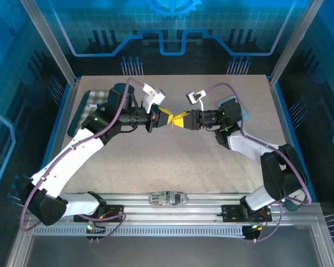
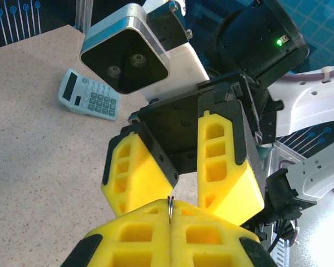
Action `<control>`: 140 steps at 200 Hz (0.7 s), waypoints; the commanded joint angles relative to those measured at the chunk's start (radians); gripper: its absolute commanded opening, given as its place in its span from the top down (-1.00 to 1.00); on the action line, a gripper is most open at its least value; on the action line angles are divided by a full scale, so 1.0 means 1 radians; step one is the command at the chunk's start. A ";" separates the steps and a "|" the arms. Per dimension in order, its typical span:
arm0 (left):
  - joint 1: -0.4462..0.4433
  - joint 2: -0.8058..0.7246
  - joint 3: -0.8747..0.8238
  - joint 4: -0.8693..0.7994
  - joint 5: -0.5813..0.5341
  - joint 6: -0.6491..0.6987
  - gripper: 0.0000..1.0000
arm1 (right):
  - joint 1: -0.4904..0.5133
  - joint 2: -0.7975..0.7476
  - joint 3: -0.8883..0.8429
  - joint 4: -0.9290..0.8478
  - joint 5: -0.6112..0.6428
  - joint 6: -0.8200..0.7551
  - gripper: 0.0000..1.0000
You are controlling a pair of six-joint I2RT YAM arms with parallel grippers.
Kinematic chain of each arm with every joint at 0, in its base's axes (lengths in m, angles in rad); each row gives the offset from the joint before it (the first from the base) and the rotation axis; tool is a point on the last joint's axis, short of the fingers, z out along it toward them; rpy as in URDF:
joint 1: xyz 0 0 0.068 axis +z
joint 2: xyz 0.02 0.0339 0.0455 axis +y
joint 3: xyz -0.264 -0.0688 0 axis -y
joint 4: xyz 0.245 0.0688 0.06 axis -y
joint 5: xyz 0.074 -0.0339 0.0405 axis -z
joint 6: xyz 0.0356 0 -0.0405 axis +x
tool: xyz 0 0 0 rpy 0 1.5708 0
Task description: Remove the keys from the keyring
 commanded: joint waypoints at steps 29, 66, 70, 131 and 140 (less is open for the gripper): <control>0.011 -0.026 0.017 0.043 0.077 -0.044 1.00 | 0.007 -0.021 0.008 0.026 0.002 -0.033 0.03; 0.019 -0.027 0.003 0.076 0.090 -0.065 1.00 | 0.010 -0.009 0.010 0.066 -0.007 0.005 0.21; 0.018 -0.026 0.003 0.077 0.090 -0.066 1.00 | 0.011 -0.007 0.010 0.079 -0.006 0.014 0.21; 0.033 -0.026 -0.006 0.056 0.059 -0.043 1.00 | -0.001 0.012 0.010 0.175 -0.001 0.096 0.49; 0.035 -0.026 -0.010 0.054 0.055 -0.038 1.00 | -0.004 0.012 0.009 0.179 -0.004 0.103 0.54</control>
